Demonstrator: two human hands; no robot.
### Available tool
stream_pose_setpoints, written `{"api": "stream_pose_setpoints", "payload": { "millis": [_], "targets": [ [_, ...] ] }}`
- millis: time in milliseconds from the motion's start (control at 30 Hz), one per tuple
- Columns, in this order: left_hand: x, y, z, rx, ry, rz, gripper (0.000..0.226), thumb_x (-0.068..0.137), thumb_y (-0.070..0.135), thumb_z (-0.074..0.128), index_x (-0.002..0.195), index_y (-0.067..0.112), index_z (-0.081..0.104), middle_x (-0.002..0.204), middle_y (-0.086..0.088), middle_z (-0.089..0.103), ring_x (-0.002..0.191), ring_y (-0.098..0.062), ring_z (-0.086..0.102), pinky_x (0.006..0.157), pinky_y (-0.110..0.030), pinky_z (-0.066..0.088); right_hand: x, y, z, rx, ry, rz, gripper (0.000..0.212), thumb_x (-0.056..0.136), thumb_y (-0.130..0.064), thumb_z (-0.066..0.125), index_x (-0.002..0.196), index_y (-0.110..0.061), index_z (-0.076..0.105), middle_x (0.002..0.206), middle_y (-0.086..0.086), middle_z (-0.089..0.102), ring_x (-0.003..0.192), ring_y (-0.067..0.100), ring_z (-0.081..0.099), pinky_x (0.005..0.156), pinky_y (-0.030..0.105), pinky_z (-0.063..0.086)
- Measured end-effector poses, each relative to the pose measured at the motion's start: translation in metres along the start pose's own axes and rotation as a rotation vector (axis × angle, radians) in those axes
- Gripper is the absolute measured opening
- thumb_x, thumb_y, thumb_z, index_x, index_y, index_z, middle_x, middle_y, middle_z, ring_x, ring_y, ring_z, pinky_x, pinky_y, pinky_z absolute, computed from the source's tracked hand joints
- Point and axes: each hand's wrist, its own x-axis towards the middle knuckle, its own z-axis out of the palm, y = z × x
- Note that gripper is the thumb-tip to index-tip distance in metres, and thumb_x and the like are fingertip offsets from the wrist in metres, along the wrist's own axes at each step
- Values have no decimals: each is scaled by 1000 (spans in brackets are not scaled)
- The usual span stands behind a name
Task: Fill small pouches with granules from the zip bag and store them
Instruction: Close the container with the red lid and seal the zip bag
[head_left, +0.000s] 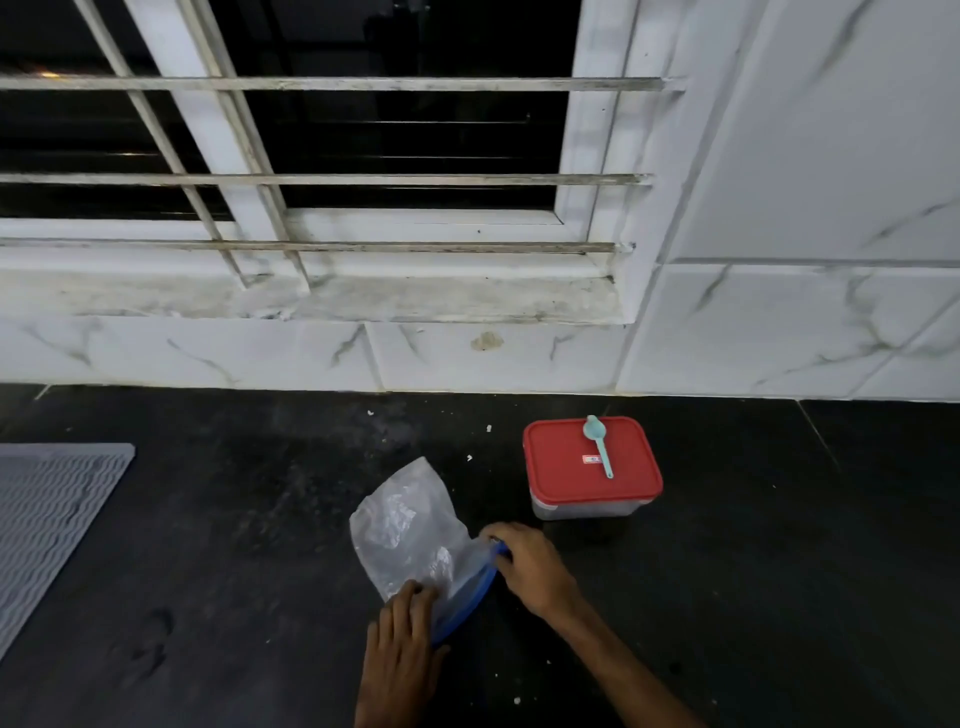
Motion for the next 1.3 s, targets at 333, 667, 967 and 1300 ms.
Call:
{"api": "stream_pose_setpoints", "payload": {
  "millis": [333,667,967,1300],
  "targets": [
    [0,-43,-43,-129,310,9,45,76,49,53,117,31,53,113,9,53,95,-9,56,73,-27,54,10,-36,-43,893,102,324,22,91,-2,58,108,-15,53,87,14,71,62,23,70,56,29,57],
    [45,-19,-129,-633,636,-68,66,70,19,84,132,22,58,108,11,51,98,-8,55,80,-17,46,8,-72,-91,1092,20,289,22,90,-1,61,110,-1,54,71,15,67,53,18,64,50,26,55],
    [60,5,-162,-980,653,19,7,83,12,69,89,15,69,94,1,69,89,-14,66,77,-27,54,0,-81,-110,1196,0,288,22,90,2,58,111,-1,55,67,14,69,51,19,65,48,25,54],
    [59,7,-160,-1156,487,-64,12,86,-3,65,91,6,70,85,-5,74,80,-12,69,71,-17,54,0,-80,-112,1385,-8,351,16,89,5,56,103,-4,58,64,15,68,48,17,65,45,23,54]
  ]
}}
